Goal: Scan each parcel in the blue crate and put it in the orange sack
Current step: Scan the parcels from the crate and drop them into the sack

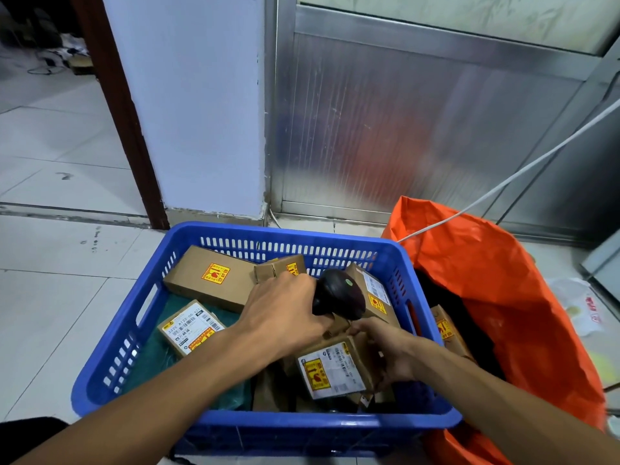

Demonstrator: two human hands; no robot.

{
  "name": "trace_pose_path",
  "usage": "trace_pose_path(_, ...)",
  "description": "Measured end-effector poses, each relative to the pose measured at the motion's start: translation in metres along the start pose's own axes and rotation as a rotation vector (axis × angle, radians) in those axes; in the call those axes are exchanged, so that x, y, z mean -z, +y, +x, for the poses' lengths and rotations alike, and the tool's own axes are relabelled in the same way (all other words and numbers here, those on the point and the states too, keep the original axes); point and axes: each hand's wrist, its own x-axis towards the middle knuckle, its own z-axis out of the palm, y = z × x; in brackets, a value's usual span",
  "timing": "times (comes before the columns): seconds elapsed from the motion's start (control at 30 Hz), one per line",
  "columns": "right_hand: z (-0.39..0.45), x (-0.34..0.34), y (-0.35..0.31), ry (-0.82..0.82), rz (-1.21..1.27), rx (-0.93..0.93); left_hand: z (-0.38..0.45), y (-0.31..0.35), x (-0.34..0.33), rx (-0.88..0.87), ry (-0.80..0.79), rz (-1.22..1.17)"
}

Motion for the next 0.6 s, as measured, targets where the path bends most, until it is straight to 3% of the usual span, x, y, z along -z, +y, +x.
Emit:
trace_pose_path(0.27,-0.028,0.023,-0.02,0.042,0.241,0.145,-0.001,0.001,-0.005,0.002,-0.025,-0.031)
trace_pose_path(0.6,-0.055,0.048,-0.026,0.005,0.482,0.301,0.003,-0.003,-0.015,0.08,-0.047,-0.237)
